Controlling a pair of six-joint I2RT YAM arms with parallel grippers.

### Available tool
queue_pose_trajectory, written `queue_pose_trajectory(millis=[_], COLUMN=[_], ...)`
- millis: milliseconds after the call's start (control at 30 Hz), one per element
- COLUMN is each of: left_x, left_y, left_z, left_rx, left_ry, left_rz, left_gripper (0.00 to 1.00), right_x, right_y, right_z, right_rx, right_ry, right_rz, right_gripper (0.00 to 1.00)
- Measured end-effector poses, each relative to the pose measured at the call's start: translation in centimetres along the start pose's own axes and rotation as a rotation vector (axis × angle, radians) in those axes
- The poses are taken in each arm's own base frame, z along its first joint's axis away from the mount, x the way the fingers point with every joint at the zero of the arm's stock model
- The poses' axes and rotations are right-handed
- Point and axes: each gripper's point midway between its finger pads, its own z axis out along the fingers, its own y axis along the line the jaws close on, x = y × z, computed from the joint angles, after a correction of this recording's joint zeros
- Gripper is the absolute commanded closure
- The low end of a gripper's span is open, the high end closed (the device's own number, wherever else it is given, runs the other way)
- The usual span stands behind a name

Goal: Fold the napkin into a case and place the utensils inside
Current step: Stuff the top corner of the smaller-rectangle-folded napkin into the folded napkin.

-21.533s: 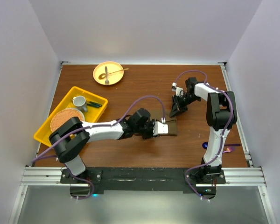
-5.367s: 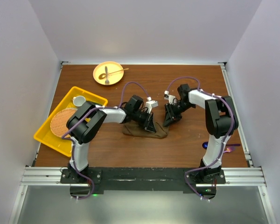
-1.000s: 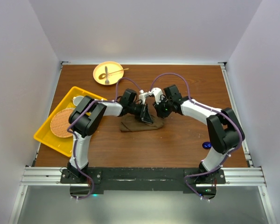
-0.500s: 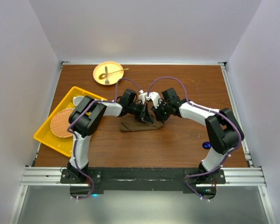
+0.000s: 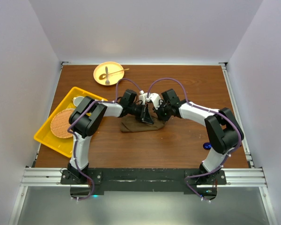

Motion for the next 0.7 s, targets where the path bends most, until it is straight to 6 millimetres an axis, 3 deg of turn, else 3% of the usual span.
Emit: queue_pose_trajectory(millis=[433, 700], left_x=[0.0, -0.1], left_y=[0.1, -0.1], left_z=[0.0, 0.0], left_rx=[0.001, 0.002], left_ry=[-0.003, -0.004], left_rz=[-0.003, -0.022], left_gripper=[1.0, 1.0], right_x=[-2.7, -2.6], right_y=[-0.4, 0.0], right_z=[-2.3, -2.6], right_rx=[0.023, 0.003], right_ry=[-0.059, -0.055], right_rz=[0.02, 0.024], right_gripper=[1.0, 1.0])
